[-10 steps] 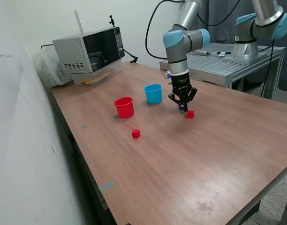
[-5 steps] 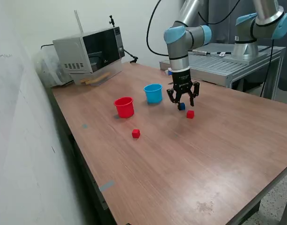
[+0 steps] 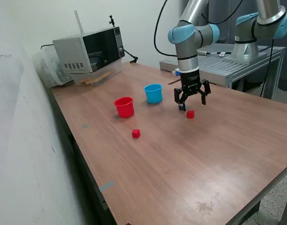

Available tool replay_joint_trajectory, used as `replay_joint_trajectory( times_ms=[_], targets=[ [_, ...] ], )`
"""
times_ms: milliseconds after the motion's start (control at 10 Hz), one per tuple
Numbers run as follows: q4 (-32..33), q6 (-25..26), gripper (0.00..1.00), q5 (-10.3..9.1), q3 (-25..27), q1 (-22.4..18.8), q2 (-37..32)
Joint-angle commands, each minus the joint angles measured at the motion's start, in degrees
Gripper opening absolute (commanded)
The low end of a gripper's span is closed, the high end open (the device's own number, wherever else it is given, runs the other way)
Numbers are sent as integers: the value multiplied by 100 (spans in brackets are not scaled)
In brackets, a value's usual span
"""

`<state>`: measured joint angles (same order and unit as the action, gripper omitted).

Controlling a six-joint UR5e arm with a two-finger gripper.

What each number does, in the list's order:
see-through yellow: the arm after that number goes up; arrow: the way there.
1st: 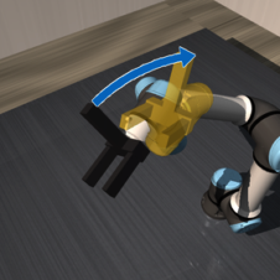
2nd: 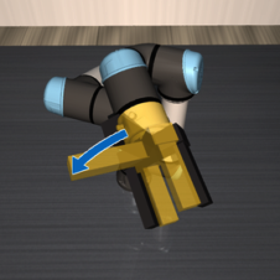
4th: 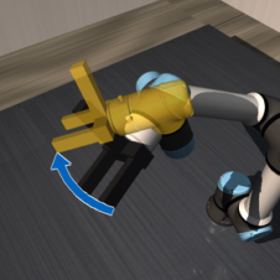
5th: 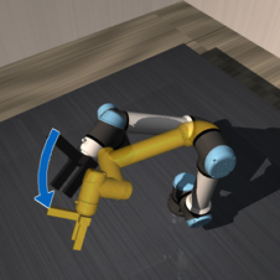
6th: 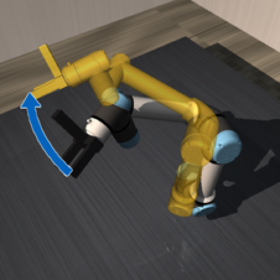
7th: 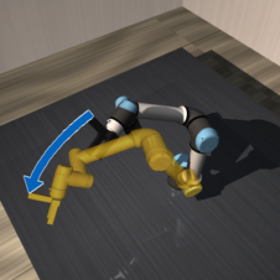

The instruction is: Place red objects in the red bin, and blue objects in the blue bin.

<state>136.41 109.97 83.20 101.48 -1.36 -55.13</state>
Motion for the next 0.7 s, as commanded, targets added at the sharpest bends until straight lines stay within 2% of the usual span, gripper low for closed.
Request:
replay_joint_trajectory(
  times_ms=[0, 600],
  targets=[
    [0, 103, 100, -32, -14, -189, -6],
    [17, 103, 100, -49, -93, 74, 169]
  ],
)
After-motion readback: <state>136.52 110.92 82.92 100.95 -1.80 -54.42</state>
